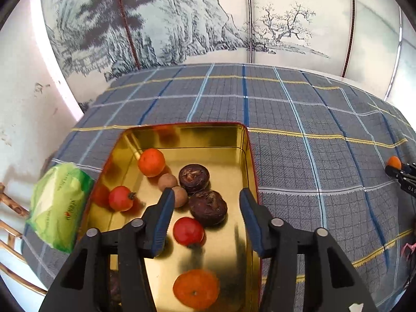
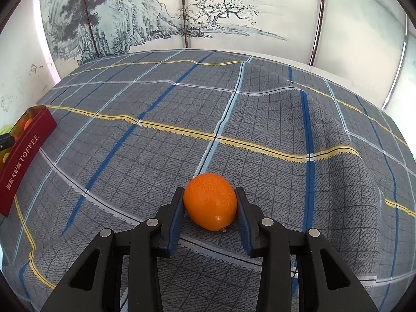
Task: Organize fruits
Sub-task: 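Withdraw the open left tool up from the tin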
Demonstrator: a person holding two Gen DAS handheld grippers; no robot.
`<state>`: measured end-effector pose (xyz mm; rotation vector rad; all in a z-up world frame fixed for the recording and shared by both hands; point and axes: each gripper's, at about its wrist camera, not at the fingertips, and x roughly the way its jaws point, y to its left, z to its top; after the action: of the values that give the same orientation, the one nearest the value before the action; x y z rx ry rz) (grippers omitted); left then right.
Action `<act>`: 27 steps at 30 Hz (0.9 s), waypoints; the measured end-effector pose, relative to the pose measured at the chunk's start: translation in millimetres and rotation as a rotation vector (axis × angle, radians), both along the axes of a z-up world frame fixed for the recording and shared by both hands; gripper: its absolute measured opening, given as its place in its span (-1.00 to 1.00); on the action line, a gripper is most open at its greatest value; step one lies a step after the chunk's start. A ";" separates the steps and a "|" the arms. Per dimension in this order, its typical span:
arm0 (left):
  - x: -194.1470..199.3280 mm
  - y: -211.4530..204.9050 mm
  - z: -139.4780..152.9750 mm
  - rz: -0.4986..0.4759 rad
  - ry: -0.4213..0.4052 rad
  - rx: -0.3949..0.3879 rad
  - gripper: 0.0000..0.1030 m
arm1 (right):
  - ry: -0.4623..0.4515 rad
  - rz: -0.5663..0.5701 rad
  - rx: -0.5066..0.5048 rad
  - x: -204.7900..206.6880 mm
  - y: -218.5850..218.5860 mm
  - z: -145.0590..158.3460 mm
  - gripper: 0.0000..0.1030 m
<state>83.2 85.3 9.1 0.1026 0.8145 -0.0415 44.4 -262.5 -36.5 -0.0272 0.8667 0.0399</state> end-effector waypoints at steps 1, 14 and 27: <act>-6.5 0.9 2.8 0.006 -0.016 0.006 0.03 | 0.000 0.000 -0.001 0.0 0.0 0.1 -0.25; -54.5 24.4 13.9 0.115 -0.083 0.050 0.59 | 0.016 0.011 0.095 -22.9 20.6 1.9 -0.29; -80.4 67.7 5.0 0.191 -0.087 0.028 0.61 | 0.004 0.248 0.221 -38.5 132.3 41.4 -0.29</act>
<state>2.8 153.0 14.1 0.0522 0.7354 0.1539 6.0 -130.2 4.9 0.0724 0.8548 0.3681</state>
